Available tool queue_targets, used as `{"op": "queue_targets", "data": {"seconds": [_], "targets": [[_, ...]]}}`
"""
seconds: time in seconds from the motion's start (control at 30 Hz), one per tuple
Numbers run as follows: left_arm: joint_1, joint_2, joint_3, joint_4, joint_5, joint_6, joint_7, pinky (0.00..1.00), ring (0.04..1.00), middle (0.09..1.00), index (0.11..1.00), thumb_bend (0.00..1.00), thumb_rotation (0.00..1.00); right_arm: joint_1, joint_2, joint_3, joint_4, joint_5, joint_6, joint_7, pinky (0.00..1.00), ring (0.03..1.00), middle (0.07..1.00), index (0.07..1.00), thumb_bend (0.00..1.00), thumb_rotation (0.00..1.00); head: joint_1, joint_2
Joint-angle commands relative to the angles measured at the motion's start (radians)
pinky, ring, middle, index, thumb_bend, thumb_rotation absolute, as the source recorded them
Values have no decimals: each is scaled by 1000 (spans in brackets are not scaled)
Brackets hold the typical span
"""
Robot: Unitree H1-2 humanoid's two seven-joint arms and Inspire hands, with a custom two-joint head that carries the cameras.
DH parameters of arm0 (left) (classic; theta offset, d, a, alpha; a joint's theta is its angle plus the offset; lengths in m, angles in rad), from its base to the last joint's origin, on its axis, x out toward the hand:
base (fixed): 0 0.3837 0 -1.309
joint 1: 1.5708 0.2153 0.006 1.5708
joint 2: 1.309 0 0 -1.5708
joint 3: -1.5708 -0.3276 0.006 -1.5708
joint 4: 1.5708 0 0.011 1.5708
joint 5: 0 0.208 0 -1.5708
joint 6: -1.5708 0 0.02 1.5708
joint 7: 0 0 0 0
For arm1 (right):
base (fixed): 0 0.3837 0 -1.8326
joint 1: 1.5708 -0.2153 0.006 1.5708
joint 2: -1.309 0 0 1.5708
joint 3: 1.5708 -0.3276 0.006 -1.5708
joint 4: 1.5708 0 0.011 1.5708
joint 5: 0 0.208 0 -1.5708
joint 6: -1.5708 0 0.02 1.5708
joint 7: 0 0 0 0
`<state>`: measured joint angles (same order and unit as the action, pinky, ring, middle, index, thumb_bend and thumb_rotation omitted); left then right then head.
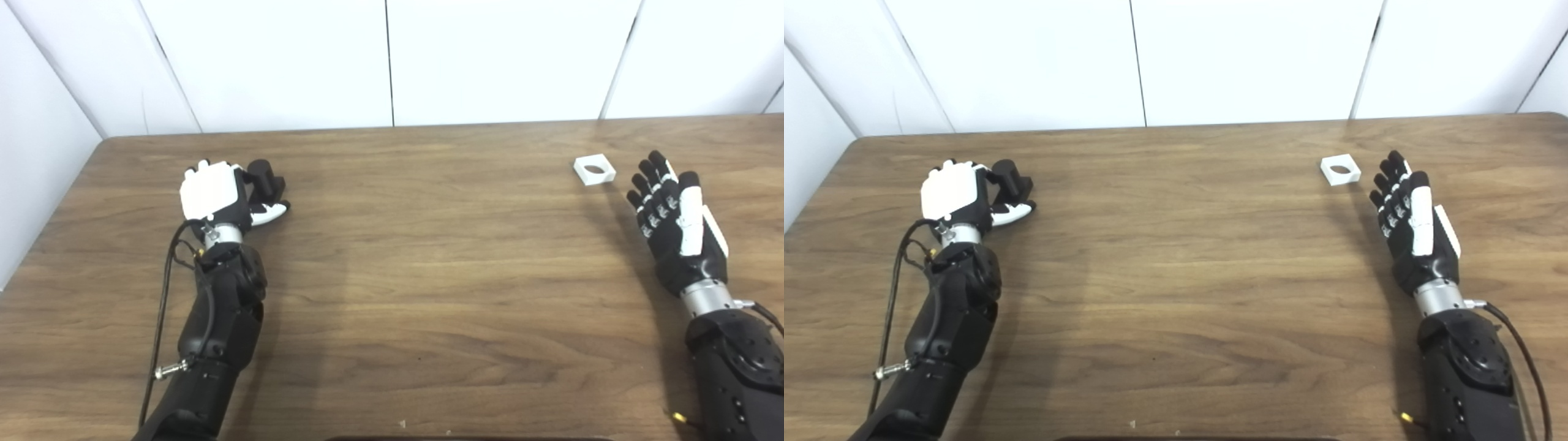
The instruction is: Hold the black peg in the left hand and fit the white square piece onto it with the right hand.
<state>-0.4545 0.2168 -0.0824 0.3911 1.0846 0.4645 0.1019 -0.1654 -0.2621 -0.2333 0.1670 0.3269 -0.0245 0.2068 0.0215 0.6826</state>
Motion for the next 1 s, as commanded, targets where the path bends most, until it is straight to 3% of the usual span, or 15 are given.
{"op": "queue_targets", "data": {"seconds": [0.0, 0.17, 0.33, 0.4, 0.43, 0.97], "targets": [[-37, 21, -4, 6, -9, 5, 22, 1000, 990, 893, 647, 706, 292, 60, 3, -8, 33, 17, -12, 16, 1000, 1000, 1000, 1000, 596, 1000, 2, 0], [-31, 25, -10, -4, -52, 3, 49, 1000, 991, 881, 559, 698, 194, 58, -2, -9, 44, 17, -22, 21, 1000, 1000, 1000, 1000, 591, 1000, 8, 2], [-25, 28, -10, -26, -60, 5, 44, 1000, 996, 885, 564, 694, 155, 56, -6, -7, 40, 18, -15, 22, 1000, 1000, 1000, 1000, 610, 1000, 10, 4], [-23, 29, -11, -31, -59, 5, 44, 1000, 997, 885, 506, 554, 88, 53, -8, -8, 42, 20, -14, 24, 1000, 1000, 1000, 1000, 606, 1000, 11, 4], [-23, 28, -10, -32, -57, 5, 43, 1000, 998, 885, 498, 536, 78, 51, -9, -8, 43, 20, -14, 23, 1000, 1000, 1000, 1000, 609, 1000, 12, 4], [-19, 37, -19, -44, -75, 4, 62, 1000, 996, 879, 490, 519, 63, 35, -14, -10, 54, 25, -21, 33, 1000, 1000, 1000, 1000, 604, 1000, 15, 5]]}}
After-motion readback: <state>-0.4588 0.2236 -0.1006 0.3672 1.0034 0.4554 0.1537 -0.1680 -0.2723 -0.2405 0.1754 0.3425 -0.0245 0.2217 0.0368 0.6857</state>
